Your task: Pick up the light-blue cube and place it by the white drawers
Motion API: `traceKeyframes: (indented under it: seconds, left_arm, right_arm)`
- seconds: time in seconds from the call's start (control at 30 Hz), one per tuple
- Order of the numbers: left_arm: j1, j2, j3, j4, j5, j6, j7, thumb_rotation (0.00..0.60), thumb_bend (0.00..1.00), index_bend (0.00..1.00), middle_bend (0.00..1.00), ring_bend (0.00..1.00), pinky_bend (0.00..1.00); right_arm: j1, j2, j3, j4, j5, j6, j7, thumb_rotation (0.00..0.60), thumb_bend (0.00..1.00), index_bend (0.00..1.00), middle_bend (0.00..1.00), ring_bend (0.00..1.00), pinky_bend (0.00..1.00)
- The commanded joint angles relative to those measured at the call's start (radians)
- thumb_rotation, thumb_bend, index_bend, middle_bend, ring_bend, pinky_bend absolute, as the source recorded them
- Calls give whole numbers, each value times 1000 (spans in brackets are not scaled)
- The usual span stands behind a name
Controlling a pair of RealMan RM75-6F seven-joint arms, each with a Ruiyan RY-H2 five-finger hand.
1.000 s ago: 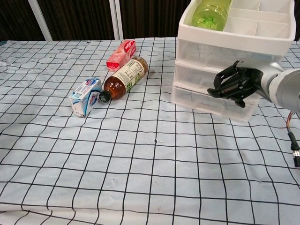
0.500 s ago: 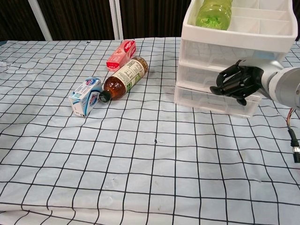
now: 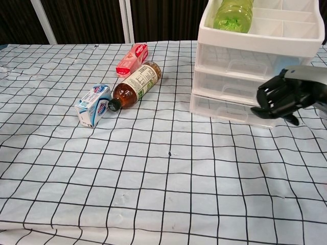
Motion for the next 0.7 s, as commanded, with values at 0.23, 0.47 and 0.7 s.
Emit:
traceKeyframes:
  seconds: [0.23, 0.47, 0.7]
  left_arm:
    - [1, 0, 3, 1, 7, 3, 8, 600, 15, 0, 0, 0, 0]
    - [3, 0, 7, 6, 11, 7, 29, 600, 14, 0, 0, 0, 0]
    - [4, 3, 7, 9, 4, 6, 61, 600, 11, 0, 0, 0, 0]
  right_arm:
    - [-173, 298, -198, -55, -339, 56, 51, 600, 319, 532, 492, 577, 523]
    - [-284, 395, -283, 112, -592, 202, 71, 600, 229, 49, 58, 105, 211]
    - [-357, 375, -295, 297, -685, 336, 16, 600, 186, 0, 0, 0, 185]
